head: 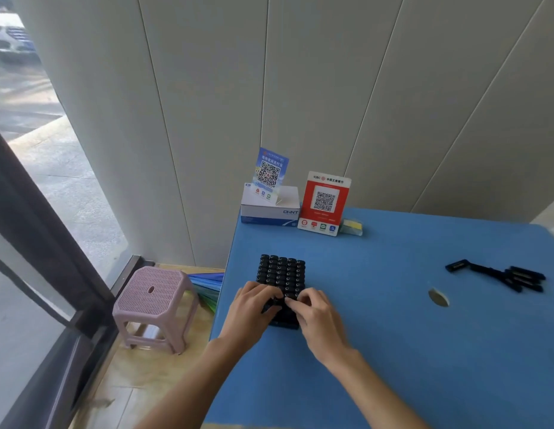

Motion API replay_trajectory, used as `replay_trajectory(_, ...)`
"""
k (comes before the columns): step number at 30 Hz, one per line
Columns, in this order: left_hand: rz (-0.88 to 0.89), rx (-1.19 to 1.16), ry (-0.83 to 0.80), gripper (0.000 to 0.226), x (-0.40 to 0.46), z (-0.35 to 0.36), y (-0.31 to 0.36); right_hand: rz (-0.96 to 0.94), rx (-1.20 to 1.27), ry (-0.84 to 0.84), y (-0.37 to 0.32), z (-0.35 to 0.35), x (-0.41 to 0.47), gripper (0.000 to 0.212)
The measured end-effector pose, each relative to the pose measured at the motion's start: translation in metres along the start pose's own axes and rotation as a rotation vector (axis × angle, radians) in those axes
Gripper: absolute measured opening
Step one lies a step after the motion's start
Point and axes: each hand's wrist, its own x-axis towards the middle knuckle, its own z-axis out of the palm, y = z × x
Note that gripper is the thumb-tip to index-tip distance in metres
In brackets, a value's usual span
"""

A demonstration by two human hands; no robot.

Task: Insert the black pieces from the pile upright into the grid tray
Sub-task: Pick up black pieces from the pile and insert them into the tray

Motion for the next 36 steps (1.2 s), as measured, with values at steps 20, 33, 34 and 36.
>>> replay_trajectory(20, 0.135, 0.163, 0.065, 0.028, -0.001, 0.012, -0.018, -0.061, -0.079, 0.045, 0.005, 0.009, 0.003, 0.027)
replay_trajectory(33, 0.197, 0.253, 0.008, 0.046, -0.006, 0.008, -0.005, 0.097, -0.171, 0.037, 0.047, -0.034, -0.023, 0.04)
replay_trajectory(34, 0.197, 0.258, 0.006, 0.047, -0.005, 0.011, 0.003, 0.103, -0.181, 0.027, 0.052, -0.04, -0.026, 0.039)
replay_trajectory(36, 0.193, 0.271, 0.01, 0.048, -0.004, 0.019, 0.019, 0.122, -0.19, 0.001, 0.064, -0.054, -0.034, 0.036)
